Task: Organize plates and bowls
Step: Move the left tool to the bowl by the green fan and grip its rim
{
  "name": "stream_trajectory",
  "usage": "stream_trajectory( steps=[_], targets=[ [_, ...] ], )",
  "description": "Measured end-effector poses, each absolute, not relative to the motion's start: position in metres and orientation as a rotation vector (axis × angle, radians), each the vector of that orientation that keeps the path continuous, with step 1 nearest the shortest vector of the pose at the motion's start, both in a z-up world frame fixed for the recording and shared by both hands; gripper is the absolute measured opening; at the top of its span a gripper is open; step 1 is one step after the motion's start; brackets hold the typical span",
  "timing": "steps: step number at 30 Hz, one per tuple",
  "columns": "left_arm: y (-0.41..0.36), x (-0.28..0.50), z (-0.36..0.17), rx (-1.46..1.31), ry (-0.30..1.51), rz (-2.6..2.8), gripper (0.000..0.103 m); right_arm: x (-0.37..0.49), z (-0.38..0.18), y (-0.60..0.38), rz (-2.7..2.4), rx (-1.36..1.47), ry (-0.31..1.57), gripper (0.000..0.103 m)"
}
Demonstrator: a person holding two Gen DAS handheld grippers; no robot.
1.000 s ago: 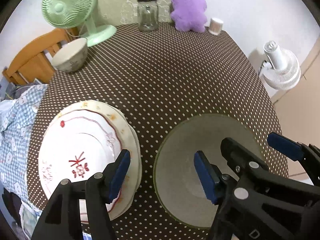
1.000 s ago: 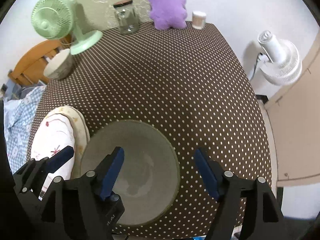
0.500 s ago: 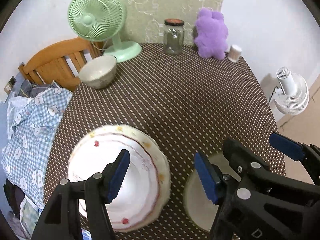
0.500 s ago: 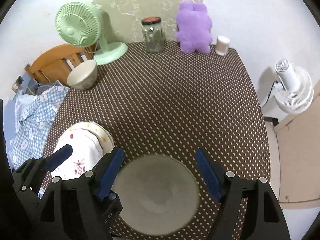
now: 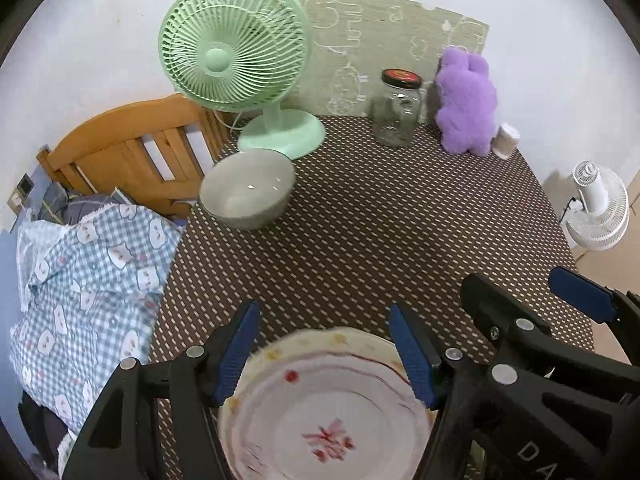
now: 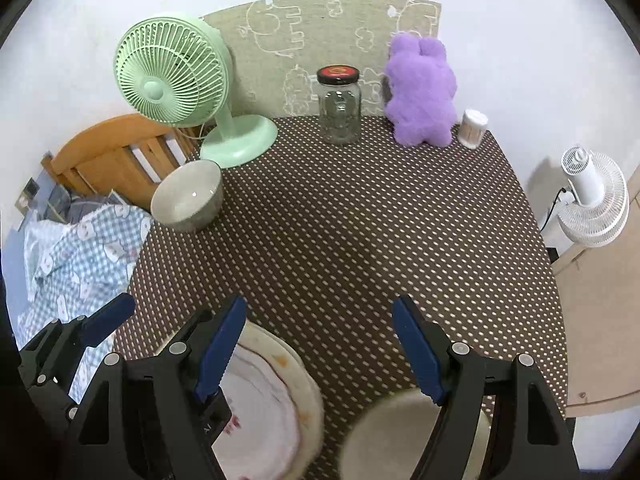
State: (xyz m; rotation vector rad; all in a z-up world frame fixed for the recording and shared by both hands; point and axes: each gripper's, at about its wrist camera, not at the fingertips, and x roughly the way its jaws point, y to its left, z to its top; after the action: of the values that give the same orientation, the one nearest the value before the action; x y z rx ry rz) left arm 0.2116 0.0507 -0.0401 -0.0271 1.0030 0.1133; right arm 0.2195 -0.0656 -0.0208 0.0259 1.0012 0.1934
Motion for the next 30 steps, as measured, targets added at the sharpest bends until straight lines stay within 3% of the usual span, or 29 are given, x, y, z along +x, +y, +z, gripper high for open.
stream_trajectory(
  steps=[27,30],
  targets=[
    [0.18,0.333,-0.07,0.034,0.991,0.116,0.068,0.34,-0.057,0.06,0.138,0.035,0.979,0.078],
    [0.187,0.344,-0.078,0.042,1.001,0.117,0.068,0.352,-0.064,0.07,0.131,0.041,0.986,0.071]
  ],
)
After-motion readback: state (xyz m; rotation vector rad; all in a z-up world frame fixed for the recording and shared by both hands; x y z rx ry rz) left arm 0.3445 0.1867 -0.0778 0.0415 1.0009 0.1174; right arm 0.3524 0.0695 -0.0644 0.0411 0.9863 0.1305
